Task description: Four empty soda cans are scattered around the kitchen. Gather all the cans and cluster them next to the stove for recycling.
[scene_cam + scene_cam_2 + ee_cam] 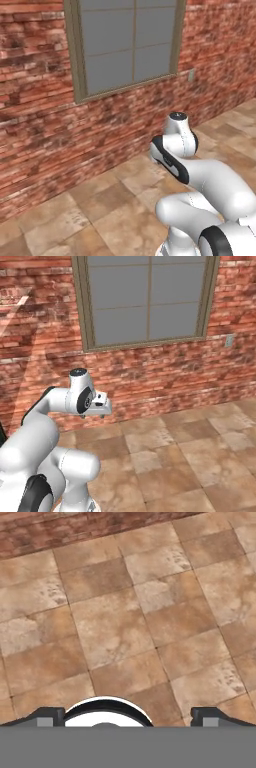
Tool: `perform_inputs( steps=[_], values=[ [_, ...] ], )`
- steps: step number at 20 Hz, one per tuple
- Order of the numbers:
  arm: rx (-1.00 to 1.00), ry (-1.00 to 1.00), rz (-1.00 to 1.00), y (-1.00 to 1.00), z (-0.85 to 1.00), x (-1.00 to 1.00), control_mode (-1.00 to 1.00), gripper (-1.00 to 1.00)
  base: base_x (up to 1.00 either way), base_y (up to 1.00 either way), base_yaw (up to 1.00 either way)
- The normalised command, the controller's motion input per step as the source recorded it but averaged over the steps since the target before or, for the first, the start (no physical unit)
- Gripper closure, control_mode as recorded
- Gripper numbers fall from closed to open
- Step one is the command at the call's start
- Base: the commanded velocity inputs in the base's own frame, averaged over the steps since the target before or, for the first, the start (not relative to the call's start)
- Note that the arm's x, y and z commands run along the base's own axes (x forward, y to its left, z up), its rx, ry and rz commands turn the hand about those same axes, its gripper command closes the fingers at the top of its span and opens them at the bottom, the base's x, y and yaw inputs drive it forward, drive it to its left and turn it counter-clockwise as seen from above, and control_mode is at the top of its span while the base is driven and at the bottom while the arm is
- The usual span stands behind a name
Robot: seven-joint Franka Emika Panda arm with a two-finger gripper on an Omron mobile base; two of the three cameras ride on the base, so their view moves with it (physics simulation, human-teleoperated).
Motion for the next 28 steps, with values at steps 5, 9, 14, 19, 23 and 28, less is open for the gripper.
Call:
perform_inputs(
  steps=[5,9,14,19,23,28],
  values=[
    [0.00,0.00,0.00,0.00,0.00,0.00,1.00,-1.00,1.00,0.24,-0.11],
    [0.00,0.00,0.00,0.00,0.00,0.00,1.00,-1.00,1.00,0.49,-0.23],
    [0.00,0.00,0.00,0.00,0.00,0.00,1.00,-1.00,1.00,0.94,-0.42],
    [0.00,0.00,0.00,0.00,0.00,0.00,1.00,-1.00,0.37,0.32,-0.88],
    [0.00,0.00,0.00,0.00,0.00,0.00,1.00,-1.00,0.00,0.02,-1.00],
    [0.00,0.00,0.00,0.00,0.00,0.00,1.00,-1.00,0.00,0.00,-1.00]
  ],
)
